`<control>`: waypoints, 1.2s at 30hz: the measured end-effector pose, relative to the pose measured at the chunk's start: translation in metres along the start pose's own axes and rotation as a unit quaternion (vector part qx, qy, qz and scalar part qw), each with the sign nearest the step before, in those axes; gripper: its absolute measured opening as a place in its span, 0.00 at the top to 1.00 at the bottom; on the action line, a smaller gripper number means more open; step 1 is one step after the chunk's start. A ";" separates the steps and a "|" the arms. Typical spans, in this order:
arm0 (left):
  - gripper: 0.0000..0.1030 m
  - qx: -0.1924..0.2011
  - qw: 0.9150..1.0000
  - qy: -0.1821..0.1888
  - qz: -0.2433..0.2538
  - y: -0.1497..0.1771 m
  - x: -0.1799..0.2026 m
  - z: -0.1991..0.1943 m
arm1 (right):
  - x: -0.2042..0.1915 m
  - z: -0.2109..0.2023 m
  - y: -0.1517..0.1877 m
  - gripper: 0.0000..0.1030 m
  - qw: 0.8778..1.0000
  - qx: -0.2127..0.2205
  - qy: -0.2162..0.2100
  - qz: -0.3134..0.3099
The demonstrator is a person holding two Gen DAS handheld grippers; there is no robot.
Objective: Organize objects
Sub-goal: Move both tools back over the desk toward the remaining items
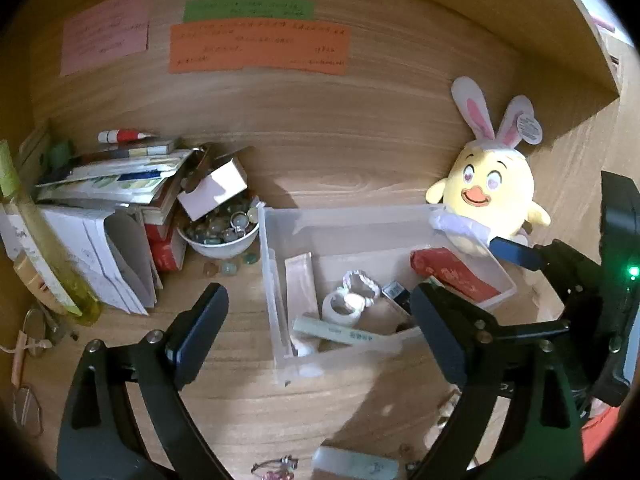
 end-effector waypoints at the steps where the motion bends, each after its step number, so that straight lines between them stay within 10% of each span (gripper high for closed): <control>1: 0.08 -0.001 1.000 -0.001 0.000 0.001 0.000 -0.002 | 0.000 -0.003 0.001 0.19 1.000 0.000 0.000 -0.001; 21: 0.06 -0.048 0.999 -0.023 0.005 0.048 -0.021 -0.029 | 0.007 -0.052 0.050 0.18 1.000 0.010 0.015 -0.005; 36: 0.06 -0.125 0.991 -0.047 -0.025 0.102 -0.051 -0.015 | 0.018 -0.025 0.113 0.18 0.996 -0.093 0.004 0.016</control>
Point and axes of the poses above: each gripper's, at about its wrist camera, not at the fingertips, and z roughly the way its jaws point, x to its right, y to its underside, the point moved 2 cm from there along z, roughly the way its jaws point, and after that the axes turned 6 degrees about y, right-handed, at the moved point
